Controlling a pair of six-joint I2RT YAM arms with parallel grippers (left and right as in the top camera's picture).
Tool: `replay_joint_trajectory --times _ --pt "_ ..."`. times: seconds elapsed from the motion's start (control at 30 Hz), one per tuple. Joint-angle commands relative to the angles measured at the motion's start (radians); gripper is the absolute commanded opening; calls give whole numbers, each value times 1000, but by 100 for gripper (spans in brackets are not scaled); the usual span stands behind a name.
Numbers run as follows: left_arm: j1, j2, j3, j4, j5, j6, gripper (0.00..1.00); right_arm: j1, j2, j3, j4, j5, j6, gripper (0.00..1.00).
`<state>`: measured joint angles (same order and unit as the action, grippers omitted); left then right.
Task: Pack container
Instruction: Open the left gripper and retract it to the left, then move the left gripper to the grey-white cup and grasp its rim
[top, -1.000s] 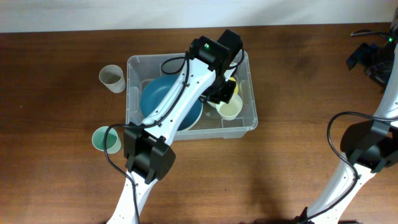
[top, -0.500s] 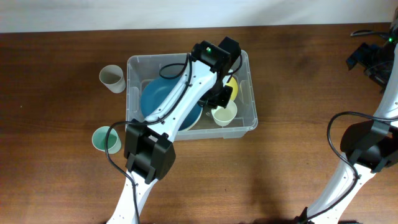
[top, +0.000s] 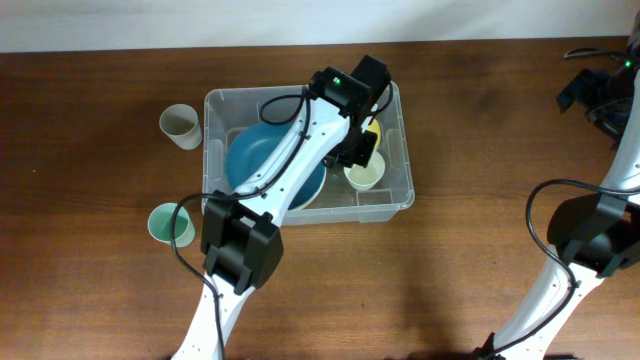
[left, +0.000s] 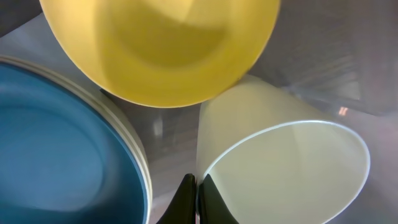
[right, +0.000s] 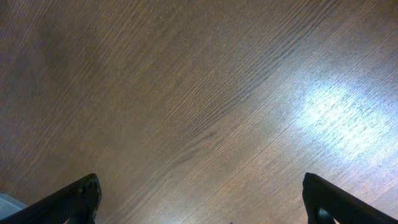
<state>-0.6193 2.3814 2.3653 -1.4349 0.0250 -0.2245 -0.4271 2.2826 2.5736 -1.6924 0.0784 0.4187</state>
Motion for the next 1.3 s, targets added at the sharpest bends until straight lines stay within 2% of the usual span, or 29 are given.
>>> replay_joint_trajectory --times 0.0,0.03,0.13,0.17,0.37,0.53,0.57,0.63,0.73,0.9,1.03,1.17,1.27 --pt "24 32 -5 -9 -30 -7 9 -5 -2 -5 -2 2 9 99" --pt "27 32 -5 -10 -30 -6 11 -5 -2 -5 -2 2 9 99" --pt "35 32 -5 -24 -30 -6 50 -5 -2 -5 -2 2 9 99" --pt "38 32 -5 -28 -30 -6 54 -5 -2 -5 -2 2 9 99" --pt "40 31 21 -43 -34 35 59 -5 -2 -5 -2 2 9 99" --pt "41 31 196 -116 -69 38 64 -5 -2 -5 -2 2 9 99" --pt "42 31 240 -130 -80 38 71 -5 -2 -5 -2 2 9 99" --pt "51 31 356 -177 -126 32 99 -5 -2 -5 -2 2 9 99" --pt "89 31 511 -253 -232 -23 100 -5 -2 -5 -2 2 9 99" --pt "233 -39 576 -253 -235 -69 99 -5 -2 -5 -2 2 9 99" --pt "451 -77 575 -253 -195 -79 99 -5 -2 -5 -2 2 9 99" --pt "598 -61 535 -253 -34 -78 99 -5 -2 -5 -2 2 9 99" --pt "679 -43 485 -249 -33 -102 99 -5 -2 -5 -2 2 9 99"
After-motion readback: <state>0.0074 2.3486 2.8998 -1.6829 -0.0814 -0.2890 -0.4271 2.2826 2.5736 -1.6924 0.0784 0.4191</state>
